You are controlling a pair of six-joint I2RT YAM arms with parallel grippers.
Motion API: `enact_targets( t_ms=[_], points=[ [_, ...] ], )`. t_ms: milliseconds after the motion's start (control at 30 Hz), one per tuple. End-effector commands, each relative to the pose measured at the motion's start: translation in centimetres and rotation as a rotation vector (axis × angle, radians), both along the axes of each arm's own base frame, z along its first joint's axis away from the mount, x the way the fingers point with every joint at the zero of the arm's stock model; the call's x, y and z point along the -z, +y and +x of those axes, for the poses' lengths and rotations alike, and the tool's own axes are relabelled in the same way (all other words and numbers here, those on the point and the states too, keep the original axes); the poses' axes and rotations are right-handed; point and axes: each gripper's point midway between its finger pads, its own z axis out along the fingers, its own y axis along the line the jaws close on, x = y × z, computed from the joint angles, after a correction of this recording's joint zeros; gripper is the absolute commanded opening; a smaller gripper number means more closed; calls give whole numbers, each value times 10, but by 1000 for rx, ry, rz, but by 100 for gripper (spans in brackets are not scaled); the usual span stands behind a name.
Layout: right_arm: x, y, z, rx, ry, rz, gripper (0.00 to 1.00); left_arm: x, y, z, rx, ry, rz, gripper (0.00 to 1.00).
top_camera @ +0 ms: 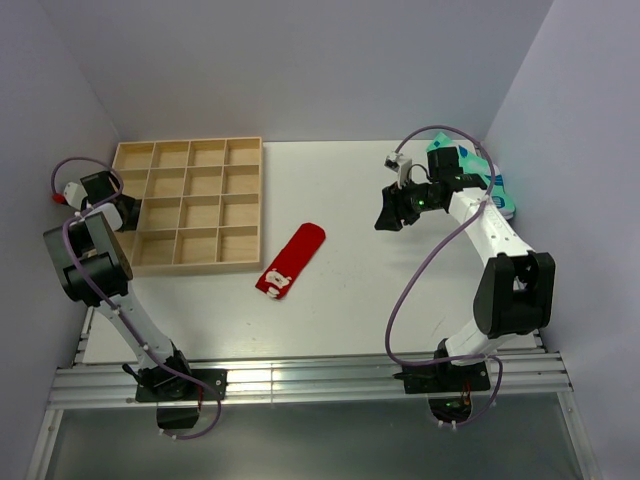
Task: Roll the socks
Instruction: Place the sock in the storage box.
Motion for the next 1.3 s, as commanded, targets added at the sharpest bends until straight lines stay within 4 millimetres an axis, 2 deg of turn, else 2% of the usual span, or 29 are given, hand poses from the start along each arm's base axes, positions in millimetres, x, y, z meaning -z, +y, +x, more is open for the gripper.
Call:
enact_targets(
  t_ms=[0,567,900,1133,1267],
  points=[
    [3,3,4,-21,-13,8,58,-4,-5,-17,-14,43,-31,56],
    [0,6,8,-28,-10,28,57,-64,-8,-11,9,-35,-12,59],
    [-1,9,7,-42,-9,42,57,-110,-8,-7,10,-108,14,57],
    [0,10,5,-51,-11,47,57,-104,-6,-7,-3,-92,14,53],
    [-2,7,4,-44,-27,31,57,-107,-22,-7,39,-141,-2,44]
  ],
)
